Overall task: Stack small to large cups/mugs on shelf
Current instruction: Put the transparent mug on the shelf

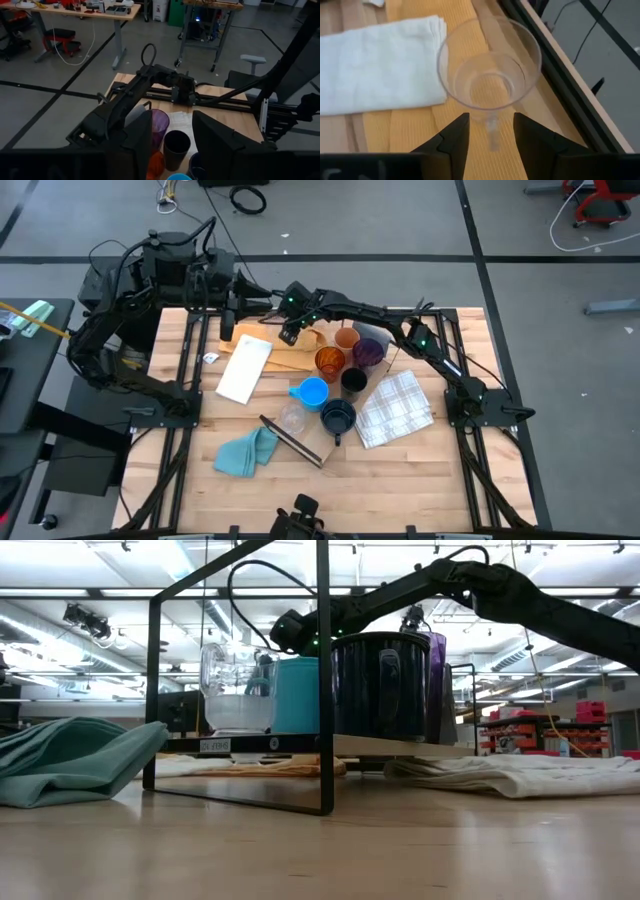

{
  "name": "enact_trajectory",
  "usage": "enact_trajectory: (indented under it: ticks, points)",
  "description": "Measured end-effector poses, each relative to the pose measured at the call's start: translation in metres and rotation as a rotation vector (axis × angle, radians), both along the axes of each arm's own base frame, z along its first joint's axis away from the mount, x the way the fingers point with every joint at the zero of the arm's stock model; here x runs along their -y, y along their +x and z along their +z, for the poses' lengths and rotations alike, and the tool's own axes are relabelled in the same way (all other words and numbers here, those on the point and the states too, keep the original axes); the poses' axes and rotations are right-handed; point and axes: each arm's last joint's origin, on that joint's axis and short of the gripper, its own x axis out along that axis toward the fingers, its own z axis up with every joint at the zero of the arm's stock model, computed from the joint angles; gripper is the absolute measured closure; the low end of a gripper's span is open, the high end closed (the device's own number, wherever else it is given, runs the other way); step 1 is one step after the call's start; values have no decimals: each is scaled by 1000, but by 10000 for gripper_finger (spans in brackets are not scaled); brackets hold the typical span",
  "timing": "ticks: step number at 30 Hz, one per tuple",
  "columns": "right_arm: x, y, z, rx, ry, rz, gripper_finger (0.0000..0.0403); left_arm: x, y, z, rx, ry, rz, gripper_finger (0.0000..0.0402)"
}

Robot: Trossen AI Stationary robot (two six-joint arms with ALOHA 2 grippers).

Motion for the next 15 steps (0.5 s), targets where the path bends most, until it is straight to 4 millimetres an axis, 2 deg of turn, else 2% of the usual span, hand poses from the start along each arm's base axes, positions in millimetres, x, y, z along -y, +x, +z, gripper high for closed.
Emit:
enact_trajectory:
  ticks: [10,15]
  points:
    - [1,-1,0,6,17,15,287,0,0,0,-3,26,-7,261]
    - [3,-1,0,11,26,17,323,0,0,0,-3,33,-10,264]
